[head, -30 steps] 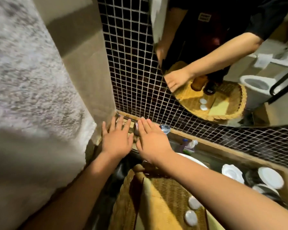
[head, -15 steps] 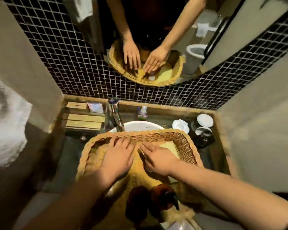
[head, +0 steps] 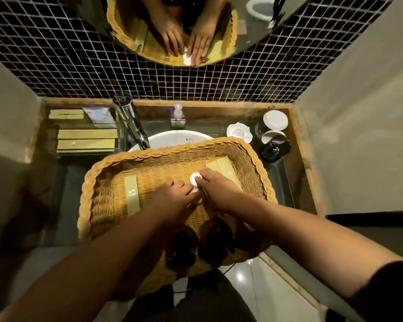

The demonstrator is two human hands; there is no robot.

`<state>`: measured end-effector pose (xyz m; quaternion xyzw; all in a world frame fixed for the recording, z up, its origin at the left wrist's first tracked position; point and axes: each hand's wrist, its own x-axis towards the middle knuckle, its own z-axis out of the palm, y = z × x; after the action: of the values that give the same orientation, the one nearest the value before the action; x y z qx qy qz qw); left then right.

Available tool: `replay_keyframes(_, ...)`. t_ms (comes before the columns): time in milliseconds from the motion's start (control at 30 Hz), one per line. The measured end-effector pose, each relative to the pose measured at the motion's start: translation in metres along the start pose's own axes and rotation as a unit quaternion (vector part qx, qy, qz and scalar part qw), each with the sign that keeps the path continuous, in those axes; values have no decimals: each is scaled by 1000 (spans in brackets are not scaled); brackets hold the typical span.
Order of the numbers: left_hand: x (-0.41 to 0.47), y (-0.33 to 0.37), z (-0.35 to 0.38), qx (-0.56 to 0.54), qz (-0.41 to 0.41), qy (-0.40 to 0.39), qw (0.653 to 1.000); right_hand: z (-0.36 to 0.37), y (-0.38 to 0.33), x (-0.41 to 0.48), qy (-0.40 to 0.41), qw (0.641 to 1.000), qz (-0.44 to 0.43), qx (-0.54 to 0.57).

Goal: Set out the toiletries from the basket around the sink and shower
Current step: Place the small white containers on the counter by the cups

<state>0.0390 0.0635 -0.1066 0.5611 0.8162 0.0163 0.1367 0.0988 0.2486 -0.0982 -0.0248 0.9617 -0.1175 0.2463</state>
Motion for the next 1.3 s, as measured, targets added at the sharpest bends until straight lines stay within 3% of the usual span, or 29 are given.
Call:
replay_keyframes(233,17,10,-7,-25,-17,-39,999,-11,5,9,32,997,-46,-60)
replay_keyframes(467,17,0,4,-35,-1,-58,998,-18,2,21,2,999,-14,-42)
replay_keyframes(567,17,-7,2,-47,16,-67,997,-23,5,21,2,993,-77,-86)
replay_keyframes(767,16,-27,-4,-32,-7,-20,999,-23,9,18,-18,992,-110,-63)
replay_keyframes(867,20,-32,-15,-77,-52,26,995,-26,10,13,22,996,-83,28)
replay_keyframes(967,32,-38,-37,-149,-91,69,982,-32,12,8,137,980,-87,115)
replay_keyframes(1300,110,-46,-115,-92,-44,81,992,-103,66,-7,266,947,49,176)
